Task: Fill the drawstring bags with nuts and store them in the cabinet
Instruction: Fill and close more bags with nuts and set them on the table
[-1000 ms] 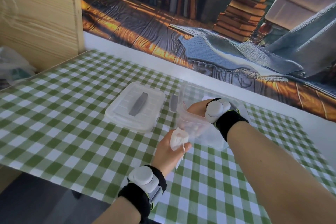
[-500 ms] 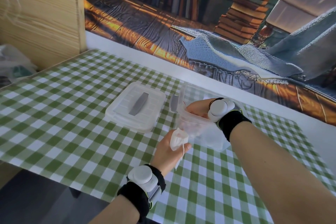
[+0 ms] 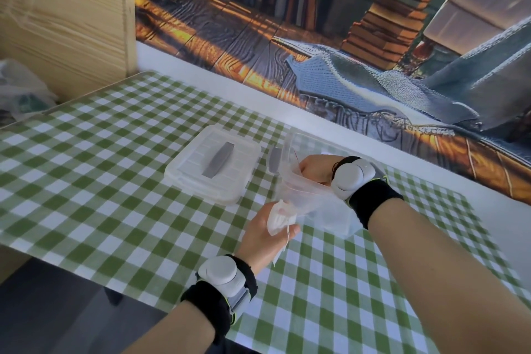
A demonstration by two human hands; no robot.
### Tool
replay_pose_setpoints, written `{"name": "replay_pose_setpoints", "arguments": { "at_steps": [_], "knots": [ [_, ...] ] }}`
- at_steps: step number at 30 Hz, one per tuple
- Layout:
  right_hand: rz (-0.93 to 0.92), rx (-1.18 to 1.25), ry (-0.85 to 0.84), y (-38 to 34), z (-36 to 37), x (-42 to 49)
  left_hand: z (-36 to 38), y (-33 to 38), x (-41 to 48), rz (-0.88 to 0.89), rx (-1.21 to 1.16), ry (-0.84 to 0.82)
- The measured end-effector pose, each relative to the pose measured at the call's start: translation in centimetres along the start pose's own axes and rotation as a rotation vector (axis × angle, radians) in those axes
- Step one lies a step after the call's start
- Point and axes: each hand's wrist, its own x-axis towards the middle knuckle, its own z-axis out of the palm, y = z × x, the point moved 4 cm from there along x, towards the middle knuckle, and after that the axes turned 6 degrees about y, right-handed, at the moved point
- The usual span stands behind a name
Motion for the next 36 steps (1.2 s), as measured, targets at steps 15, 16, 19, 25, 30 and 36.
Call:
{"name": "replay_pose_setpoints", "arguments": {
  "at_steps": [15, 16, 19, 25, 30, 36],
  "knots": [
    [-0.213, 0.235, 0.412, 0.0, -1.4, -3.5, 0.2, 0.3, -0.4, 0.044, 0.045, -0.061],
    [-0.234, 0.311, 0.468, 0.2, -1.4, -4.0, 0.2, 0.4, -0.5, 0.047, 0.053, -0.066],
    [-0.276, 0.602, 0.622, 1.2, -1.3, -5.5, 0.3, 0.6, -0.6, 0.053, 0.094, -0.078],
    [-0.211, 0.85, 0.688, 2.5, -0.7, -6.7, 0.6, 1.0, -0.8, 0.057, 0.092, -0.106],
    [-0.281, 1.197, 0.606, 2.0, 0.1, -10.1, 0.9, 0.8, -0.9, 0.043, 0.107, -0.157],
    [-0.35, 0.956, 0.399, 1.3, 5.1, -12.1, 1.0, 1.0, -1.1, 0.046, 0.104, -0.19]
  ]
}}
